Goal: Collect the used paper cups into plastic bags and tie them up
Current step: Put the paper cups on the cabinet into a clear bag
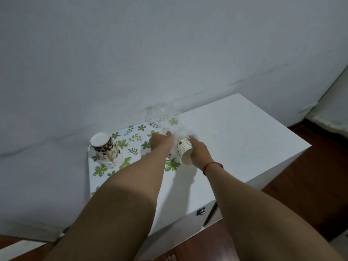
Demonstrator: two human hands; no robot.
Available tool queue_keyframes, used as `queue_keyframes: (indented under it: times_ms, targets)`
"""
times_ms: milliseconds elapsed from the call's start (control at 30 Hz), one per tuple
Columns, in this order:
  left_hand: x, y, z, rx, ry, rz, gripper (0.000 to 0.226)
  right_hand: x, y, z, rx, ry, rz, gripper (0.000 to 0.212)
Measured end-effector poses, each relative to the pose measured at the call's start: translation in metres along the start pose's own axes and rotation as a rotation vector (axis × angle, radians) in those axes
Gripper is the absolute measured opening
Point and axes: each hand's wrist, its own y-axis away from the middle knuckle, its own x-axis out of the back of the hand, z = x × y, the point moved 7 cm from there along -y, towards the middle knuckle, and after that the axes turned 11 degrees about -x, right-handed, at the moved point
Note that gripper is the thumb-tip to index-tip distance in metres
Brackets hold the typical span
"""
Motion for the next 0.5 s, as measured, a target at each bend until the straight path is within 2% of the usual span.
queue_keyframes:
  times_ms: [100,233,333,433,500]
  targets:
    - [0.003,0.020,-0.005,0.010,-0.019,-0.070,0.062,-0.002,0.005,-0.004,0.016,-0.015,-0.036,0.053]
    - [0.005,0.028,-0.009,0.002,0.015,-0.076,0.060,-0.002,0.022,-0.008,-0.006,-0.135,-0.190,0.044]
    - [0.003,0.031,-0.014,0.008,0.126,-0.090,0.054,-0.001,0.026,-0.005,-0.129,-0.386,-0.274,0.058]
    - [-0.003,0.038,-0.021,0.024,0.153,-0.165,0.056,-0.002,0.019,0.010,-0.212,-0.473,-0.185,0.061]
    - [-0.008,0.046,-0.025,0.041,0.181,-0.244,0.063,-0.005,0.017,0.022,-0.253,-0.476,-0.139,0.079]
